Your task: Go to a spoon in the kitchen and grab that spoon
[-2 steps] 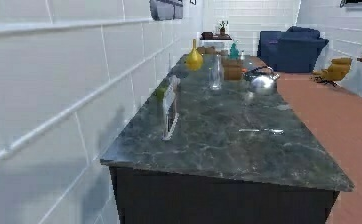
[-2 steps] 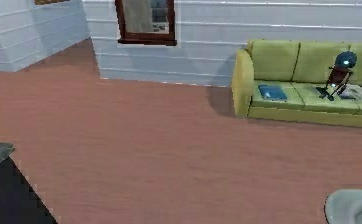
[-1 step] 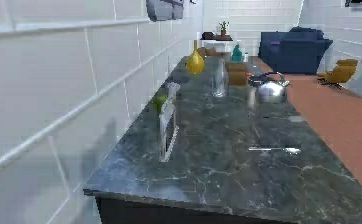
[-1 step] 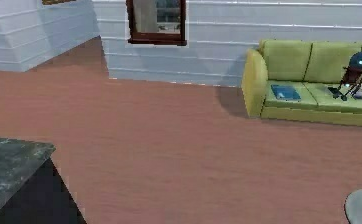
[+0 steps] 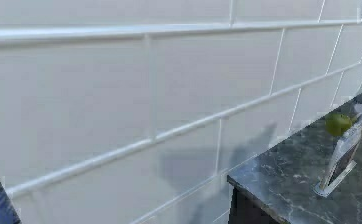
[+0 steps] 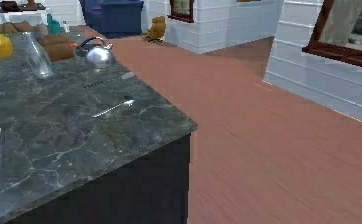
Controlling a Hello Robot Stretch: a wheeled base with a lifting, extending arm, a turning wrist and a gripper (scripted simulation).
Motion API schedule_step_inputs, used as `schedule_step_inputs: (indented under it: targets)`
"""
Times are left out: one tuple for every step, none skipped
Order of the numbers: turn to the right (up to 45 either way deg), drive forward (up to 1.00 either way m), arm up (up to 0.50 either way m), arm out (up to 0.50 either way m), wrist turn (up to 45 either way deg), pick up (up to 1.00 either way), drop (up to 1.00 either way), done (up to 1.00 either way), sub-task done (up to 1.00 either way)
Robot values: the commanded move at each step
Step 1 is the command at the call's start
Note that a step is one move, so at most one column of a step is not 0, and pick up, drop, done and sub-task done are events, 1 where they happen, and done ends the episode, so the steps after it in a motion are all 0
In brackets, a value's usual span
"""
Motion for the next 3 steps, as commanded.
schedule_step_inputs:
  targets:
    - [-15.0,0.0,0.0,0.0,0.0,0.0,0.0,0.0,0.0]
    - [45.0,0.0,0.0,0.0,0.0,0.0,0.0,0.0,0.0]
    - [45.0,0.0,0.0,0.0,0.0,0.0,0.0,0.0,0.0]
